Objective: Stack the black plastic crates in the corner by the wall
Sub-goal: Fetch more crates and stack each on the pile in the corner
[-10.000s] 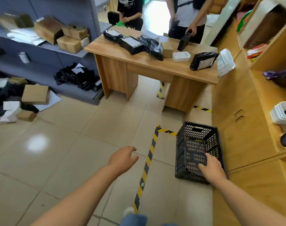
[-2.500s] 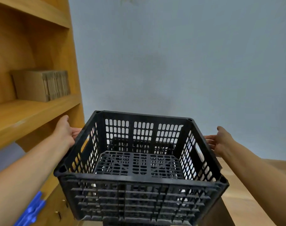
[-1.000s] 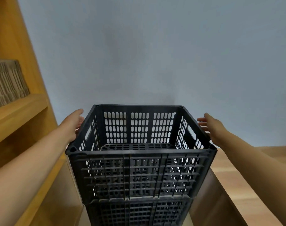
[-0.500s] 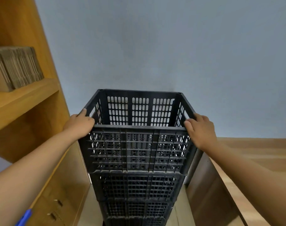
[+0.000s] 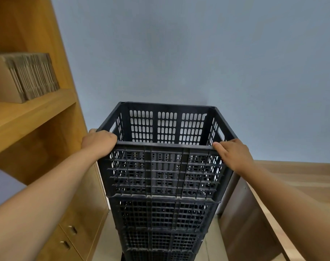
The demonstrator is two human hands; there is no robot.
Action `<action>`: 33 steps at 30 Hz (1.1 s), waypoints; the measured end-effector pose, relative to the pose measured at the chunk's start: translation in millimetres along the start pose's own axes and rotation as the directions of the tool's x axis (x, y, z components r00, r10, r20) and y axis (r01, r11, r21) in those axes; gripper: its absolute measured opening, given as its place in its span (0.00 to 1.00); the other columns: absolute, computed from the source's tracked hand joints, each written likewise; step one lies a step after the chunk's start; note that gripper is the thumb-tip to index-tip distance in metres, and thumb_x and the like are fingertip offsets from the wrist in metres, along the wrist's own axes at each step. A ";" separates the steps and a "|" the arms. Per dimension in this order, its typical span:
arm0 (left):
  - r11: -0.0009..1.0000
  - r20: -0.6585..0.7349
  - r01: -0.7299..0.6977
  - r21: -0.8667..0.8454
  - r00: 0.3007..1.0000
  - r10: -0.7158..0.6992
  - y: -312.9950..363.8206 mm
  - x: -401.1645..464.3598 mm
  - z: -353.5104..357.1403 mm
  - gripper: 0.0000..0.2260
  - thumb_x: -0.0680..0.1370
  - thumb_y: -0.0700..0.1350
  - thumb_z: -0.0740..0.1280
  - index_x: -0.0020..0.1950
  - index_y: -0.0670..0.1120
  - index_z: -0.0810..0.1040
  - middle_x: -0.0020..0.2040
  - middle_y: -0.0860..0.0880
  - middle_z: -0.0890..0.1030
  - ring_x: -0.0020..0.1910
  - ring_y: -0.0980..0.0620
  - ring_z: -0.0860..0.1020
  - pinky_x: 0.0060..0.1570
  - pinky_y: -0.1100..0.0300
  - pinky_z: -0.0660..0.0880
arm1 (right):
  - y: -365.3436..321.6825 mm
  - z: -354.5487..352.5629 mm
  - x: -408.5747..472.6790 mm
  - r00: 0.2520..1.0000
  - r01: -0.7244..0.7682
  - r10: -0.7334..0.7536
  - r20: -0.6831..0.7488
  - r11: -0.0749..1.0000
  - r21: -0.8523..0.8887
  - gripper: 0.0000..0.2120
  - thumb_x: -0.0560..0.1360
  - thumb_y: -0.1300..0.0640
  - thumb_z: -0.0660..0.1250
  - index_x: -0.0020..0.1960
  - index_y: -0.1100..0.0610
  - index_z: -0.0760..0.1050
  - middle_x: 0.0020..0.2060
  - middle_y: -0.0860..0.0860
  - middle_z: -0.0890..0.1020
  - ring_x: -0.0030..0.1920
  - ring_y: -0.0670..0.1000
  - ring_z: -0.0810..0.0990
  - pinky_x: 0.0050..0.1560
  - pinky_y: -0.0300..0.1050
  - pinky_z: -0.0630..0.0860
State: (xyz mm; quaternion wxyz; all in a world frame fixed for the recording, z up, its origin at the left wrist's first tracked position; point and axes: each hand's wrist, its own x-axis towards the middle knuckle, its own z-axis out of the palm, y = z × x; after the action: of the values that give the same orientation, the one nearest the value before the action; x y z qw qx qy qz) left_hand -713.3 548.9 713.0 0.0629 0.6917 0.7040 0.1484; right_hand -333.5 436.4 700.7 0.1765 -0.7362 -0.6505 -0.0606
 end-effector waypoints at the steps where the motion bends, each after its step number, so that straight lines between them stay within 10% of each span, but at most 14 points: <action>1: 1.000 -0.014 0.010 -0.019 1.000 -0.011 -0.2 -0.3 0.5 0.18 0.77 0.44 0.49 0.38 0.48 0.77 0.40 0.52 0.77 0.55 0.45 0.70 0.53 0.48 0.71 | -0.7 0.1 -0.8 1.000 -0.006 0.006 -0.002 1.000 0.004 0.26 0.79 0.43 0.48 0.31 0.55 0.71 0.29 0.50 0.75 0.47 0.53 0.73 0.39 0.47 0.66; 11: 0.978 -0.095 -0.189 0.089 0.976 0.197 -4.1 -8.6 5.4 0.26 0.82 0.51 0.48 0.41 0.43 0.83 0.58 0.46 0.80 0.72 0.48 0.64 0.72 0.48 0.53 | 8.9 0.0 5.6 0.999 0.038 -0.038 -0.001 0.999 0.025 0.25 0.79 0.43 0.50 0.27 0.53 0.64 0.24 0.48 0.70 0.38 0.52 0.70 0.37 0.46 0.64; 16: 0.942 -0.050 -0.333 0.041 0.941 0.335 -10.4 -21.3 -6.4 0.26 0.81 0.58 0.49 0.37 0.45 0.79 0.36 0.48 0.79 0.41 0.53 0.75 0.59 0.49 0.68 | 12.1 1.9 6.8 0.996 0.078 -0.078 -0.038 0.997 0.006 0.26 0.79 0.43 0.50 0.27 0.54 0.66 0.24 0.49 0.70 0.34 0.51 0.69 0.33 0.44 0.62; 24: 0.914 0.008 -0.351 0.202 0.934 0.357 -13.6 -19.3 -8.9 0.22 0.79 0.62 0.48 0.40 0.50 0.74 0.39 0.53 0.75 0.48 0.51 0.73 0.60 0.47 0.66 | 7.0 1.1 0.4 0.998 0.047 -0.047 -0.037 0.999 -0.020 0.25 0.79 0.44 0.47 0.33 0.57 0.71 0.27 0.50 0.73 0.40 0.51 0.71 0.32 0.44 0.61; 27: 0.925 0.027 -0.325 0.195 0.945 0.326 -12.6 -19.6 -8.7 0.22 0.79 0.62 0.47 0.48 0.52 0.77 0.48 0.52 0.77 0.59 0.49 0.72 0.64 0.47 0.62 | 4.3 -4.1 -1.9 0.999 0.040 -0.041 -0.003 0.992 -0.123 0.26 0.77 0.42 0.41 0.35 0.53 0.71 0.29 0.50 0.76 0.43 0.53 0.75 0.46 0.49 0.71; 29: 0.935 0.010 -0.298 0.194 0.953 0.302 -7.6 -21.9 -5.8 0.24 0.79 0.62 0.46 0.56 0.54 0.78 0.59 0.51 0.78 0.70 0.48 0.66 0.70 0.44 0.53 | -3.2 -7.5 -2.7 0.998 -0.007 0.022 0.062 0.971 -0.240 0.22 0.78 0.47 0.40 0.38 0.50 0.70 0.34 0.47 0.76 0.54 0.55 0.74 0.67 0.61 0.60; 33: 0.902 0.037 -0.399 0.167 0.916 0.398 22.0 -33.7 -0.8 0.23 0.79 0.62 0.48 0.67 0.55 0.72 0.69 0.52 0.72 0.75 0.51 0.59 0.74 0.42 0.44 | -40.4 -8.2 0.3 0.997 0.015 0.007 0.076 0.960 -0.279 0.22 0.79 0.48 0.42 0.41 0.50 0.73 0.44 0.49 0.81 0.65 0.56 0.70 0.71 0.67 0.43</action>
State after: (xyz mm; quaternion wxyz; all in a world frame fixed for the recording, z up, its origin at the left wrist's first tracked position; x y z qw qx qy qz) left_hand -691.3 515.4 716.3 -0.0279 0.8239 0.5578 0.0965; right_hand -371.9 437.5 715.7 0.0457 -0.7541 -0.6433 -0.1239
